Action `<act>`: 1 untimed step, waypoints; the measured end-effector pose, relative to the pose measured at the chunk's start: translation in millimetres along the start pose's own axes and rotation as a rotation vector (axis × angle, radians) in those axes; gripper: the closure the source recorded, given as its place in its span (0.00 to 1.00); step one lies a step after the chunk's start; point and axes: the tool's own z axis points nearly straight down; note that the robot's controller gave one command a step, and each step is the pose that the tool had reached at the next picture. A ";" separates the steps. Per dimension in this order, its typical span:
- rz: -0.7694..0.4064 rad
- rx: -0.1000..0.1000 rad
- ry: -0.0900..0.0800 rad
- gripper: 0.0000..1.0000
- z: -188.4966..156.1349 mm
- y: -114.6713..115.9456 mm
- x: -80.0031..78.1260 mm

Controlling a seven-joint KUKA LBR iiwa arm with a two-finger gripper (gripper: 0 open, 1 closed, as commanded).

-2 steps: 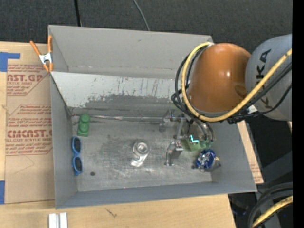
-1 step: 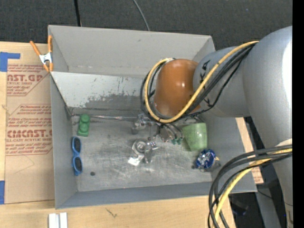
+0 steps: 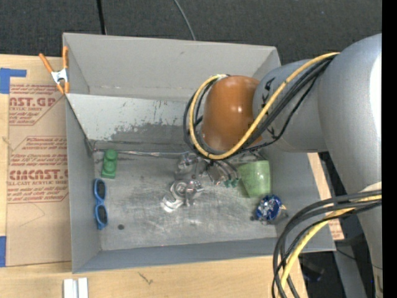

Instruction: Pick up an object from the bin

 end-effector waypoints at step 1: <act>-0.086 0.001 -0.007 1.00 -77.2 22.6 -7.0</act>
Offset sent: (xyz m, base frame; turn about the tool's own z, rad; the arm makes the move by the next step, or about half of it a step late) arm -0.0010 0.0216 0.0729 -0.0849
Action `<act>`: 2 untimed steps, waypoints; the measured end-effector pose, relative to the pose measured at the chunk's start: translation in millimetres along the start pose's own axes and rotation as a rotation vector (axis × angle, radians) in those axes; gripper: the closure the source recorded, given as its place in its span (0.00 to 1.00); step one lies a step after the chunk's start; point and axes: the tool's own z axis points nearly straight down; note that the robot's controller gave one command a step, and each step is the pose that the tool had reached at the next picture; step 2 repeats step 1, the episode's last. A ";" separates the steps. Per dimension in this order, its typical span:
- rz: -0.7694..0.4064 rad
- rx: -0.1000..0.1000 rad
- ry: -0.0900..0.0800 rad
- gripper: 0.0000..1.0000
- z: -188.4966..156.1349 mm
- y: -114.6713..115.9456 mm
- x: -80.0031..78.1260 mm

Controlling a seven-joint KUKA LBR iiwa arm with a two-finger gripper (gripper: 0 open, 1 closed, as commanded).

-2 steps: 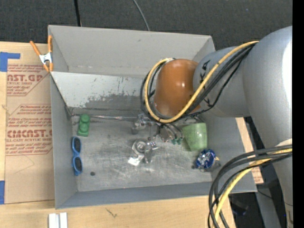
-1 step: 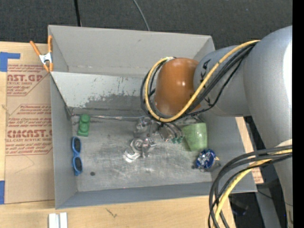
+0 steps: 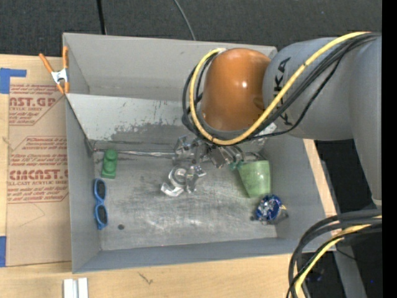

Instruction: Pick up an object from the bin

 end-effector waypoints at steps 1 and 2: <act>-0.027 0.002 -0.001 1.00 -96.9 1.6 10.1; -0.027 0.002 -0.001 1.00 -96.9 1.6 10.1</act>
Offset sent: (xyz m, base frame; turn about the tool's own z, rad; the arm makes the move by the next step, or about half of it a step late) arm -0.0127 -0.0031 0.0920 -0.0267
